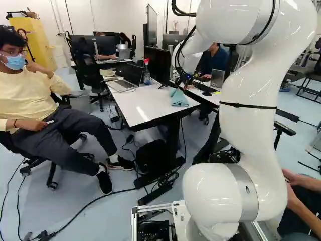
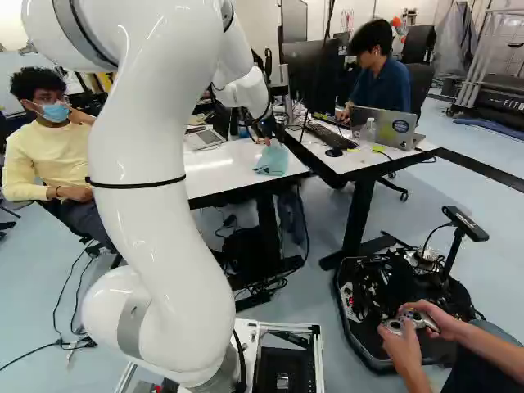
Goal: Clean the table with the green towel
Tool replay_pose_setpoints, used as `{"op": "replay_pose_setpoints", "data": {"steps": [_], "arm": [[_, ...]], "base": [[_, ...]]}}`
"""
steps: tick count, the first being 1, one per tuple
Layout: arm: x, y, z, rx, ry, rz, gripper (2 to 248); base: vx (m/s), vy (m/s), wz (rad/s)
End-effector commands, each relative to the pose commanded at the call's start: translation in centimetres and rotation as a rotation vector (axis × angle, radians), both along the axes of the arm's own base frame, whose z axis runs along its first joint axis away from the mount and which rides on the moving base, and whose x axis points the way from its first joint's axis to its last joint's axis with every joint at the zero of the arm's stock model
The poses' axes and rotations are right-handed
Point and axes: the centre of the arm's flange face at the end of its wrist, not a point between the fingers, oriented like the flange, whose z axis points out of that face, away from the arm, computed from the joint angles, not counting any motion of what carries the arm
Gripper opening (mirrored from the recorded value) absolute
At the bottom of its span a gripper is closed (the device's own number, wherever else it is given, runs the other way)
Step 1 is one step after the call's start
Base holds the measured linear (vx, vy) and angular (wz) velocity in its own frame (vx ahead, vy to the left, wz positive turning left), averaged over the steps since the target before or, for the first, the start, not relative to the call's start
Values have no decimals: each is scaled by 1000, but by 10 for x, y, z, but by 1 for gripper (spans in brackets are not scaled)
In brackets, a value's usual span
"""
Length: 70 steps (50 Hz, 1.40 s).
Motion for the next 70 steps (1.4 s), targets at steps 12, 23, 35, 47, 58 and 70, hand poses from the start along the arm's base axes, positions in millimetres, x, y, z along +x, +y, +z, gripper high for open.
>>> {"op": "replay_pose_setpoints", "data": {"steps": [12, 23, 35, 47, 58, 70], "arm": [[0, 0, 0, 0, 0, 0, 169], [0, 0, 0, 0, 0, 0, 243], [0, 0, 0, 0, 0, 0, 247], [0, 0, 0, 0, 0, 0, 247], [-1, 1, 0, 0, -3, 1, 247], [-6, 3, -2, 0, -13, 3, 247]], "base": [[0, 0, 0], [0, 0, 0], [0, 0, 0], [0, 0, 0], [0, 0, 0], [0, 0, 0]]}}
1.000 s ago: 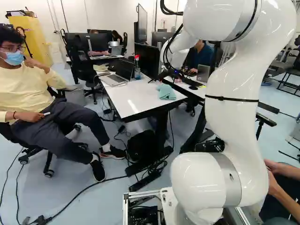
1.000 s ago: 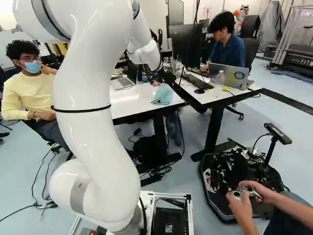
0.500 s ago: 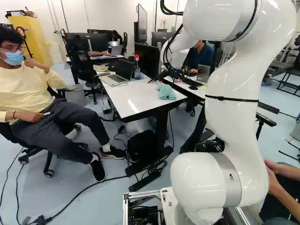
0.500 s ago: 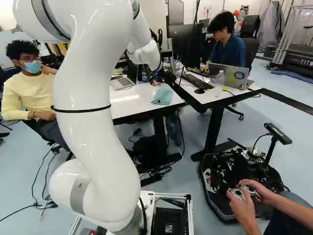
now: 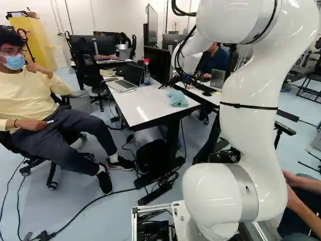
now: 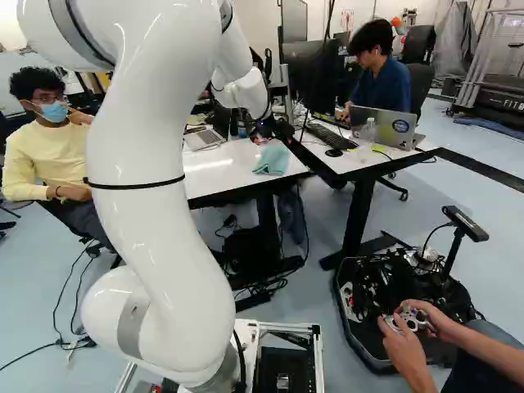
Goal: Clean the table with the green towel
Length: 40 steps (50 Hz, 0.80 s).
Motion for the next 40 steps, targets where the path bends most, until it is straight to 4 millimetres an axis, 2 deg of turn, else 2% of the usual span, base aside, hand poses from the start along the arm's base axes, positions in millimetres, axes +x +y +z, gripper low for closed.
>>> {"op": "replay_pose_setpoints", "data": {"steps": [9, 40], "arm": [[-6, 3, -2, 0, -13, 3, 247], [-6, 3, -2, 0, -13, 3, 247]], "base": [[0, 0, 0], [0, 0, 0]]}}
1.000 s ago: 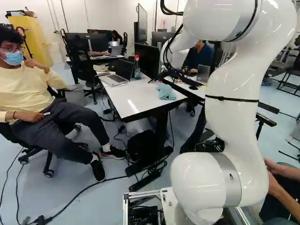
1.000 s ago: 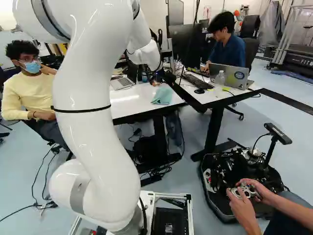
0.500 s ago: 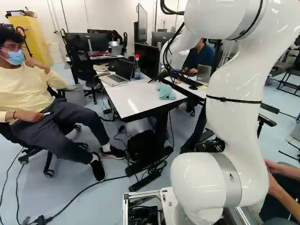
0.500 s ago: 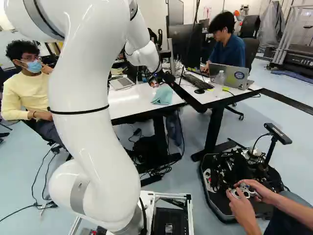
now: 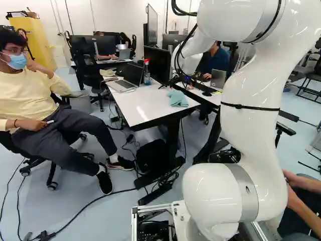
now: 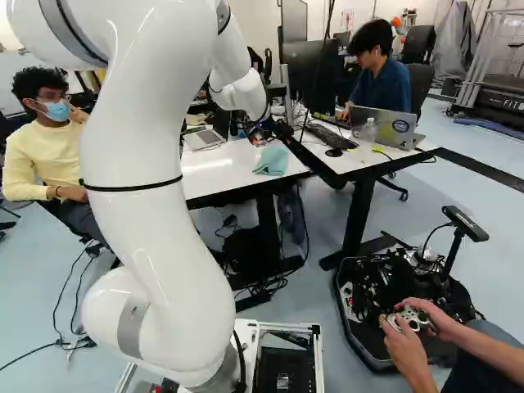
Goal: Clean the table with the green towel
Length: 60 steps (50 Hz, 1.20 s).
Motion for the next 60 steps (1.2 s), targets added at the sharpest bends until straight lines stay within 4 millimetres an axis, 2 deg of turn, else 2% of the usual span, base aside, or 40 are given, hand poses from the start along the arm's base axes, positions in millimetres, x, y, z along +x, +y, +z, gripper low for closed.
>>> {"op": "replay_pose_setpoints", "data": {"steps": [31, 60], "arm": [[-9, 4, -3, 0, -20, 5, 247], [-43, 17, -16, 2, -85, 20, 247]], "base": [[0, 0, 0], [0, 0, 0]]}}
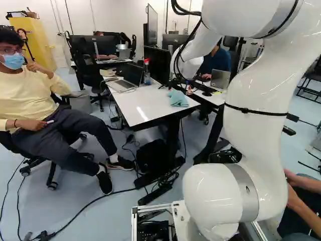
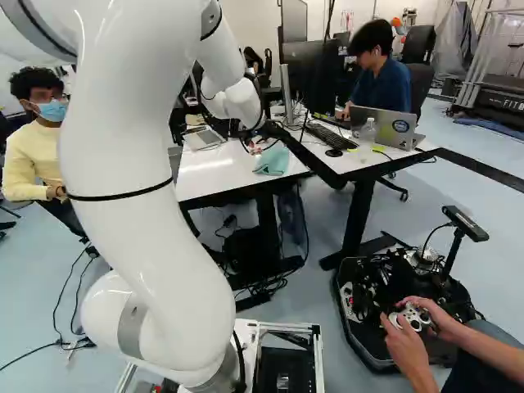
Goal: Clean the table with the green towel
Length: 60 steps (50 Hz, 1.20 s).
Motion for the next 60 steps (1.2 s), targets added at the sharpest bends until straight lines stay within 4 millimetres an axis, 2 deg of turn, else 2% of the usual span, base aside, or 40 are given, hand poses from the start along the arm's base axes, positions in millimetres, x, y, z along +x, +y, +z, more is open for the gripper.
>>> {"op": "replay_pose_setpoints", "data": {"steps": [15, 28, 60], "arm": [[-28, 10, -10, 1, -52, 11, 247], [-60, 20, -23, 3, -108, 23, 247], [-160, 43, -62, 8, -268, 51, 247]], "base": [[0, 0, 0], [0, 0, 0], [0, 0, 0]]}}
